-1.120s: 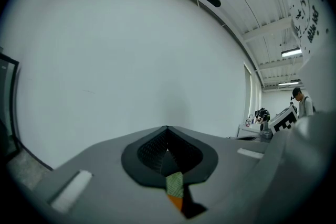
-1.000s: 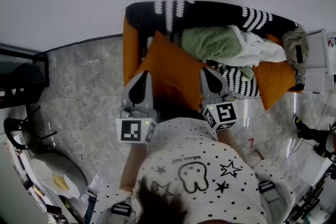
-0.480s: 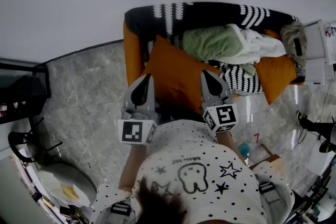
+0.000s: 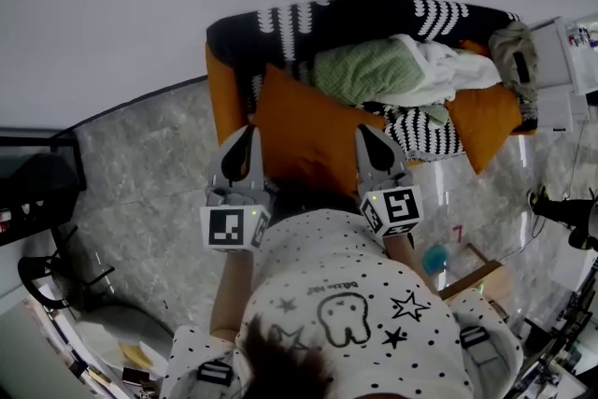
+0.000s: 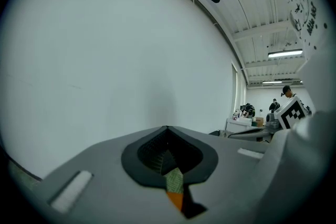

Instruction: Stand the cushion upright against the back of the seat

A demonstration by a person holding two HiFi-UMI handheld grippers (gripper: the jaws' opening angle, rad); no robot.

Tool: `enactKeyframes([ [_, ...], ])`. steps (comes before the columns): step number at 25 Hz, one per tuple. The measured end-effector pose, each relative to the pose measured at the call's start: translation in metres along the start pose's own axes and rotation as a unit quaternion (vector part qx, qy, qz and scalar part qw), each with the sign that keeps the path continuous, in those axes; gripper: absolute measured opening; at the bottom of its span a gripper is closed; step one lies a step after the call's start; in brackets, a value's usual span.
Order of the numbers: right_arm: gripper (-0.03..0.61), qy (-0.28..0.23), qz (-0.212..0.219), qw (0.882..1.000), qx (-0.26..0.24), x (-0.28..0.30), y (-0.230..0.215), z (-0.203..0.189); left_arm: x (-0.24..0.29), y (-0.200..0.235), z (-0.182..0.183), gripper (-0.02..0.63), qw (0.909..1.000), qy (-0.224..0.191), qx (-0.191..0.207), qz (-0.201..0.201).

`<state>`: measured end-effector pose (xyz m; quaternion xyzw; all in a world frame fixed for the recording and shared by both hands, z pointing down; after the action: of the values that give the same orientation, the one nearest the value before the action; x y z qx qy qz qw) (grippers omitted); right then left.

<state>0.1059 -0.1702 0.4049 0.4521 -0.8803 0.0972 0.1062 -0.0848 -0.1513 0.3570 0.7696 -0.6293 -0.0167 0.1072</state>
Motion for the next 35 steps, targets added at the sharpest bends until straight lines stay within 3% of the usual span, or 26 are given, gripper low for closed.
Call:
enactKeyframes([
  [7,-0.003,0.009,-0.009,1.000,0.009,-0.010,-0.011,-0.007,0.028,0.003,-0.032,0.003,0.9992,0.028,0.022,-0.014],
  [8,-0.003,0.014,-0.010,1.000,0.012,-0.007,-0.014,-0.010,0.036,0.006,-0.040,0.086,0.9990,0.038,0.019,-0.017],
  [9,-0.003,0.021,-0.010,1.000,0.014,-0.004,-0.016,-0.015,0.045,0.008,-0.047,0.117,0.9986,0.046,0.015,-0.020],
  [24,-0.003,0.074,0.019,0.996,0.038,0.006,-0.017,-0.061,0.112,0.037,-0.133,0.098,0.9938,0.110,0.012,-0.006],
  [35,-0.003,0.119,0.027,0.991,0.055,0.006,-0.020,-0.099,0.159,0.048,-0.206,0.113,0.9870,0.160,-0.003,-0.017],
])
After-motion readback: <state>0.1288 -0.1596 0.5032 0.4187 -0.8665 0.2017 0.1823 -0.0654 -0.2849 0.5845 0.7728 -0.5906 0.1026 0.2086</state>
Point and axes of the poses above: the fingertips, and each gripper's own axes: x forward along the fingers, y to its left, z out of its top, the point moved 1 cm from there along -x, backward along the fingers, and after that the axes turned 3 degrees about z, right-handed, at the moved point
